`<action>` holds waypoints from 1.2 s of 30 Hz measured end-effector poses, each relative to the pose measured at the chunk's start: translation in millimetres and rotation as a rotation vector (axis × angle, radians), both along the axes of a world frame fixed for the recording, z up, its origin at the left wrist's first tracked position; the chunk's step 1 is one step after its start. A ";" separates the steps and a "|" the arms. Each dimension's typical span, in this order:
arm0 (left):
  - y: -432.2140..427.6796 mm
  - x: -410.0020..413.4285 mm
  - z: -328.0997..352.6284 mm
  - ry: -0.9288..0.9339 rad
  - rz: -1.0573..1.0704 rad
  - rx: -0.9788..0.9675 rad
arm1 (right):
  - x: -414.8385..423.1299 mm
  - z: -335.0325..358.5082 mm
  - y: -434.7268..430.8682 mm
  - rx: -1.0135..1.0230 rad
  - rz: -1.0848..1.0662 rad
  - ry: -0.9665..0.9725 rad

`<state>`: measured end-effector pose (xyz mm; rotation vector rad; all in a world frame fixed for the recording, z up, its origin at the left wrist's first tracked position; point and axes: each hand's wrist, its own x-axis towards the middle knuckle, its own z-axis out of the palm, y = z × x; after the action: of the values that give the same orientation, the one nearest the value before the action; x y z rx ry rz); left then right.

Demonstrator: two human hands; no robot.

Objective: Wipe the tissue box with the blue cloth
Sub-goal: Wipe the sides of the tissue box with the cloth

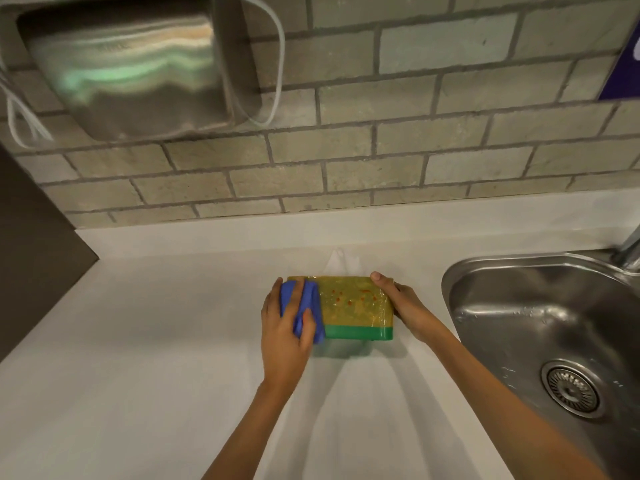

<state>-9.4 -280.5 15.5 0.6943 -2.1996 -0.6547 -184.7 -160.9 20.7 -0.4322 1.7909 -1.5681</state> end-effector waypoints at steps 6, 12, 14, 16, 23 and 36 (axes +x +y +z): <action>17.2 -35.7 23.4 -0.156 0.142 -0.151 | -0.3 -1.6 -2.3 0.021 -0.024 -0.010; 13.2 -2.0 -2.9 -0.175 -0.056 -0.420 | -1.3 -0.9 -2.3 0.016 -0.022 -0.038; 7.3 0.2 -2.7 -0.135 -0.013 -0.328 | -2.2 0.0 -1.7 0.018 -0.004 -0.046; 9.8 -10.7 8.7 -0.118 0.082 -0.204 | -2.1 1.8 -1.7 0.024 -0.001 -0.062; 40.9 -35.9 18.7 -0.225 0.052 -0.336 | -2.7 3.8 -4.0 0.027 -0.029 -0.087; 37.5 -54.2 35.5 -0.234 0.164 -0.180 | -0.7 4.8 -2.2 0.035 -0.009 -0.109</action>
<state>-63.5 -243.1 51.0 0.8817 -2.3465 -0.2993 -185.4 -163.1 25.5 -0.3157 1.7370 -1.5344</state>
